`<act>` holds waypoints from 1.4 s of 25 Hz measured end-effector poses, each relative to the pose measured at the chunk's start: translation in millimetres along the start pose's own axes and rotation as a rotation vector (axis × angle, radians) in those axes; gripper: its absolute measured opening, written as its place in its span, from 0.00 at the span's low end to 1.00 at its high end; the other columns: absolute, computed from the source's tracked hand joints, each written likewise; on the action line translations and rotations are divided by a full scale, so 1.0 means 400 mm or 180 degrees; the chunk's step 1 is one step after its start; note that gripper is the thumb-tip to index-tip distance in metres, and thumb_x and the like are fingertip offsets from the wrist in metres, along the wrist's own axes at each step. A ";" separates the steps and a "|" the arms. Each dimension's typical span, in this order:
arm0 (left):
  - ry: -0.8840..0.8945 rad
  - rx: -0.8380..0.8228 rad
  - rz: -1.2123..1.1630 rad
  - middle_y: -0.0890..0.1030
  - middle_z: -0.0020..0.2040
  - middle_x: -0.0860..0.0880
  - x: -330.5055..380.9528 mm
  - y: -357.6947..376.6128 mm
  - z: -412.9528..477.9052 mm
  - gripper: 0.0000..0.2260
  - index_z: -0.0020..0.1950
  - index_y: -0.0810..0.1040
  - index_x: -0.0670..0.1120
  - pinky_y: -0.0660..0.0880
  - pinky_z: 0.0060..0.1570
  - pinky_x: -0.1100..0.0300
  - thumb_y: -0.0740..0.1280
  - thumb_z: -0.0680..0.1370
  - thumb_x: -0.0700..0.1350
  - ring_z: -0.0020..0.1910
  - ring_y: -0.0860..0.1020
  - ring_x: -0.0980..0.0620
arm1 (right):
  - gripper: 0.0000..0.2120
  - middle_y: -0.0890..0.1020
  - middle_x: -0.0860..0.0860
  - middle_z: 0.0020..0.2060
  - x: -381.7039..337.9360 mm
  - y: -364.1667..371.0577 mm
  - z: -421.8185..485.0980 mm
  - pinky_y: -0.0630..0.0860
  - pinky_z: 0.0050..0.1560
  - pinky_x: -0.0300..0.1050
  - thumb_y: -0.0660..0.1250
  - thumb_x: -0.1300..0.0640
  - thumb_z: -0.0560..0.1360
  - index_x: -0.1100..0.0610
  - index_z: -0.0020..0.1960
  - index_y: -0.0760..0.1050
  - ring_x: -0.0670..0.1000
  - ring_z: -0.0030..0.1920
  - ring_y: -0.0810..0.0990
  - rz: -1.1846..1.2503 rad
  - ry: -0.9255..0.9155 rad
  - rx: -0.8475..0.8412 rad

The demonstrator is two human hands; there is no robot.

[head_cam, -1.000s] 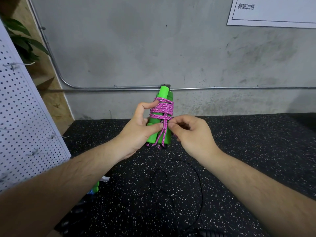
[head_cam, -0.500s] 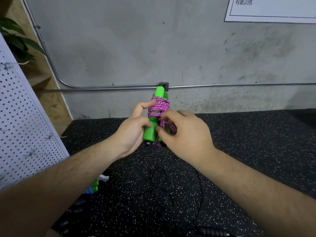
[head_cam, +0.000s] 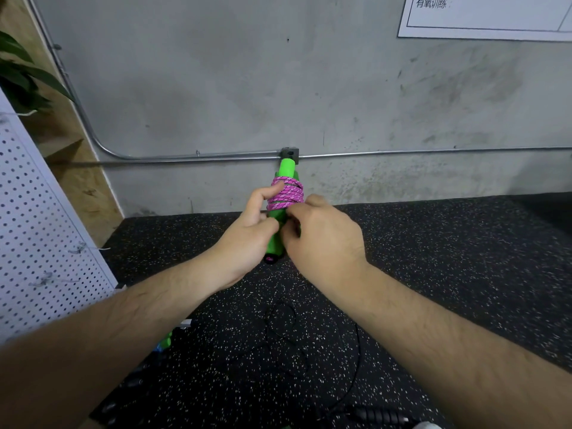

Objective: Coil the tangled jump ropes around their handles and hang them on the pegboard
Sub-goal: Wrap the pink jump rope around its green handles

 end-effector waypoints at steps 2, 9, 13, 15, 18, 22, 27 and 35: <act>-0.0018 -0.0036 0.0225 0.73 0.44 0.42 -0.005 0.004 -0.007 0.27 0.67 0.70 0.71 0.69 0.41 0.50 0.59 0.74 0.44 0.38 0.70 0.45 | 0.09 0.77 0.48 0.50 0.012 -0.002 0.011 0.67 0.39 0.44 0.62 0.51 0.78 0.53 0.54 0.78 0.54 0.46 0.79 -0.0044 0.0036 -0.0034; 0.0155 -0.0223 0.0132 0.78 0.45 0.29 0.009 -0.018 0.002 0.29 0.69 0.71 0.65 0.73 0.44 0.47 0.61 0.78 0.32 0.39 0.76 0.42 | 0.12 0.79 0.56 0.42 0.055 0.036 0.037 0.75 0.46 0.54 0.59 0.53 0.72 0.60 0.44 0.77 0.59 0.44 0.75 -0.0260 -0.0888 0.0324; -0.0116 -0.0334 -0.0099 0.85 0.51 0.38 -0.006 -0.037 0.012 0.23 0.72 0.70 0.51 0.78 0.52 0.53 0.65 0.80 0.32 0.48 0.83 0.43 | 0.14 0.79 0.56 0.45 0.087 0.042 0.034 0.74 0.52 0.55 0.55 0.52 0.79 0.59 0.49 0.76 0.59 0.48 0.75 -0.0449 -0.1268 0.0288; -0.0149 -0.0515 0.0191 0.86 0.52 0.42 -0.014 -0.037 0.017 0.20 0.70 0.72 0.45 0.79 0.55 0.56 0.65 0.80 0.32 0.51 0.84 0.47 | 0.14 0.78 0.56 0.47 0.090 0.042 0.030 0.73 0.53 0.54 0.55 0.52 0.80 0.59 0.50 0.76 0.59 0.49 0.76 -0.0352 -0.1366 0.0218; 0.0002 -0.0985 0.0542 0.82 0.56 0.39 -0.031 -0.019 0.019 0.16 0.63 0.74 0.42 0.76 0.61 0.53 0.65 0.78 0.28 0.56 0.81 0.47 | 0.14 0.78 0.54 0.47 0.088 0.043 0.031 0.73 0.53 0.54 0.54 0.52 0.79 0.58 0.51 0.76 0.58 0.50 0.75 -0.0087 -0.1395 0.0125; 0.0087 -0.1318 0.1259 0.84 0.55 0.43 -0.069 -0.017 0.024 0.12 0.55 0.78 0.48 0.75 0.64 0.41 0.69 0.77 0.32 0.59 0.81 0.41 | 0.14 0.79 0.51 0.48 0.089 0.055 0.023 0.73 0.54 0.54 0.54 0.52 0.78 0.56 0.50 0.76 0.55 0.50 0.75 0.0065 -0.1330 -0.0072; -0.0021 -0.1334 0.1122 0.84 0.57 0.41 -0.070 -0.043 0.032 0.11 0.58 0.79 0.42 0.73 0.67 0.42 0.70 0.77 0.33 0.59 0.82 0.44 | 0.06 0.77 0.49 0.47 0.085 0.071 0.036 0.72 0.55 0.53 0.62 0.57 0.78 0.56 0.50 0.77 0.52 0.50 0.74 0.0635 -0.1058 -0.0093; -0.0198 -0.0880 0.0468 0.85 0.53 0.48 -0.035 -0.149 0.059 0.14 0.64 0.75 0.43 0.77 0.56 0.59 0.67 0.79 0.33 0.53 0.83 0.52 | 0.35 0.72 0.44 0.67 0.142 0.069 0.056 0.61 0.70 0.51 0.67 0.35 0.75 0.41 0.77 0.59 0.49 0.68 0.68 -0.0060 -0.1574 -0.0667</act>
Point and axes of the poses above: each hand's wrist, its own z-axis towards the middle knuckle, its own y-axis out of the palm, x = y × z, the point moved 1 cm from there along z, towards the middle knuckle
